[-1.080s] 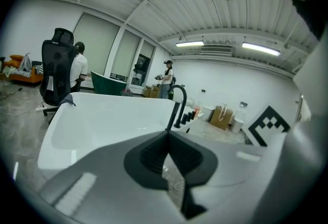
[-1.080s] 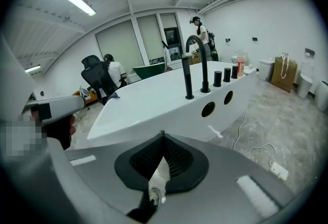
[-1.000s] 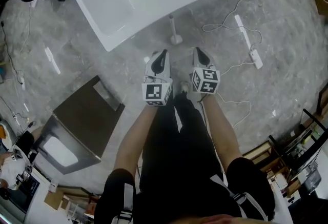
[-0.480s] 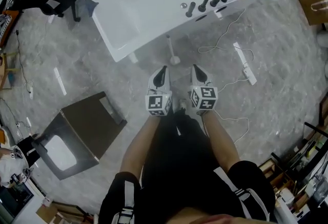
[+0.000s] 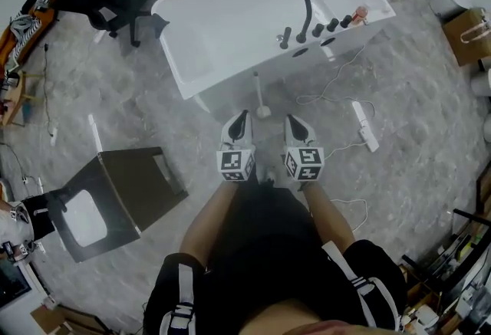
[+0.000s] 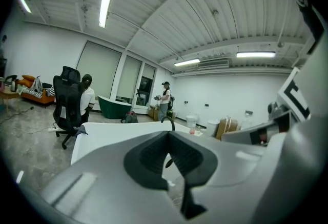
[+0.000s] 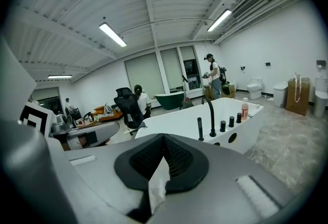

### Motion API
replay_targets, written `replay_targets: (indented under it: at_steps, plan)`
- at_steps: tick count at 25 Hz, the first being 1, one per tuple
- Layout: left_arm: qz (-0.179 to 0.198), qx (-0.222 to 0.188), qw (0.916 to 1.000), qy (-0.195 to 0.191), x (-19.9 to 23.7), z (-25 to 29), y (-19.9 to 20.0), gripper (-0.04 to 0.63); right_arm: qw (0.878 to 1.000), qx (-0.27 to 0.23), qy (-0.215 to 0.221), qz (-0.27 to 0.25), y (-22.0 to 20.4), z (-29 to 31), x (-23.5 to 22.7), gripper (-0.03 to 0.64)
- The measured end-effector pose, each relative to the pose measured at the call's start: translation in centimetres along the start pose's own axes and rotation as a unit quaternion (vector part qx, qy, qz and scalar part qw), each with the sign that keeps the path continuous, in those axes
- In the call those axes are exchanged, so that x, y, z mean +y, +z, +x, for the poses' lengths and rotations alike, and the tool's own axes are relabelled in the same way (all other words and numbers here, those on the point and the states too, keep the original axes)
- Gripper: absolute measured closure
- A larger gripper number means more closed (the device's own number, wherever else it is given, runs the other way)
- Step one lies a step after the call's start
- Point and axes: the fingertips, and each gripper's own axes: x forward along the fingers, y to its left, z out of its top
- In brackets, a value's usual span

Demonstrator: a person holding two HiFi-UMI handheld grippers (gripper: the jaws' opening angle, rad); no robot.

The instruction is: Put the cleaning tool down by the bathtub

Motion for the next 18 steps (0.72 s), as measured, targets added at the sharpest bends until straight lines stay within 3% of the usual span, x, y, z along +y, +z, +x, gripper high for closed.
replay_targets:
  at_steps: [8,13,18]
  plan:
    - [0.004,-0.023,0.9997,-0.008,-2.6,-4.1,2.2,0.586,0.999,-0.046,0.019,-0.012,3.2,-5.6,2.4,0.618]
    - [-0.007,-0.022,0.9997,-0.01,-4.1,-5.8,1.8,0.586,0.998,-0.056,0.026,-0.006,3.2,-8.3,3.0,0.618]
    - [0.008,-0.028,0.9994,-0.018,-5.3,-6.1,1.8,0.586,0.998,-0.056,0.03,-0.014,2.7,-9.3,3.2,0.618]
